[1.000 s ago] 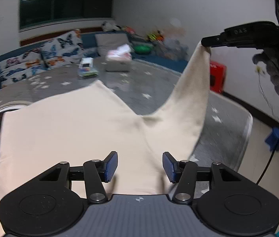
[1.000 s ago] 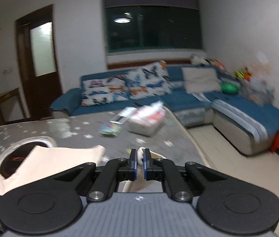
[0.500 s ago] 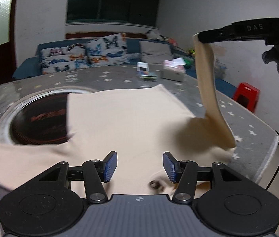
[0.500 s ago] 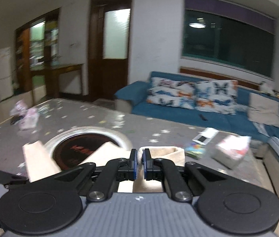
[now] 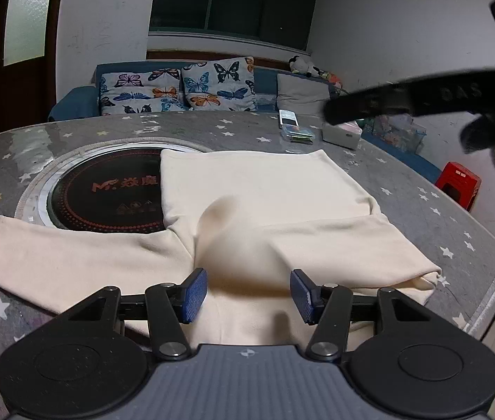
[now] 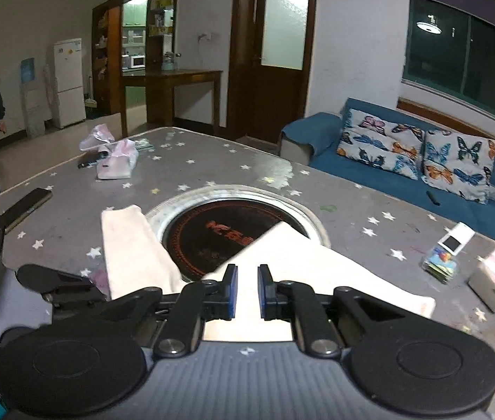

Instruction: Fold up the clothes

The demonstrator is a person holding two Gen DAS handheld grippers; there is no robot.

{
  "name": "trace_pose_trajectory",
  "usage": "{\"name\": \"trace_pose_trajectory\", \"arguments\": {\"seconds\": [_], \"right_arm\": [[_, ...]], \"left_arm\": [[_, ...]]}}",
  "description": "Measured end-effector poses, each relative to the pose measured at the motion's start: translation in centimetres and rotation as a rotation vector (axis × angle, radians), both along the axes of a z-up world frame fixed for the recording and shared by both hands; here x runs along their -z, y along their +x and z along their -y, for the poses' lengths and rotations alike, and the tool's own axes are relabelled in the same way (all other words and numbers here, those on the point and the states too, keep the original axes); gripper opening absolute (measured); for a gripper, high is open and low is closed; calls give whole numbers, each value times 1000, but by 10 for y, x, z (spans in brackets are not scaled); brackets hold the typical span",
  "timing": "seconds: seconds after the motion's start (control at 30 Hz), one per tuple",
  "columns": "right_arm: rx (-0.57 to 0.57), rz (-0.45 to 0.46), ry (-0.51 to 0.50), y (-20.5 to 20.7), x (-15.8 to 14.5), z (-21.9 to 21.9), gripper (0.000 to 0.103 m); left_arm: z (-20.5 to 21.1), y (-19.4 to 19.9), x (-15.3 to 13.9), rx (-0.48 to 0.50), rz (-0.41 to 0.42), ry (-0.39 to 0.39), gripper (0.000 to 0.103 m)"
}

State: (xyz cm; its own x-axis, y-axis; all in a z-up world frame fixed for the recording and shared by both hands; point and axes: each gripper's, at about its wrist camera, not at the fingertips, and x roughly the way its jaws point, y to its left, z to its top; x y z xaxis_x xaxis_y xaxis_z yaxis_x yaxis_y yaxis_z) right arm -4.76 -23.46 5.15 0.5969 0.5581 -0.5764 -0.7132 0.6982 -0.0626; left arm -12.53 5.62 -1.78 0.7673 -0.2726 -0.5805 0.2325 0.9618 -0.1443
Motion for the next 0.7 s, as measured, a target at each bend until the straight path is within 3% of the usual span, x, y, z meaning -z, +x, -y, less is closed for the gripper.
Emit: {"name": "trace_pose_trajectory", "arguments": {"seconds": [0.17,0.37,0.5,0.57,0.7], "right_arm": [[62,-18,-84,1,8,35,11],[95,-94,-184,-5,39,72,12],[119,-162,-179,-6,62,87,13],[129,-190,-170,-5,72,92,13],[142,-229,-182,-4,89,98,13]], "left_arm": [[3,4,-3,-7,11,5,56],[7,19,1,-28,9,10,54],[14,24,3,-13,3,16,49],[17,25,6,-5,-6,28,40],[17,28,11,-5,-36,45,39]]}}
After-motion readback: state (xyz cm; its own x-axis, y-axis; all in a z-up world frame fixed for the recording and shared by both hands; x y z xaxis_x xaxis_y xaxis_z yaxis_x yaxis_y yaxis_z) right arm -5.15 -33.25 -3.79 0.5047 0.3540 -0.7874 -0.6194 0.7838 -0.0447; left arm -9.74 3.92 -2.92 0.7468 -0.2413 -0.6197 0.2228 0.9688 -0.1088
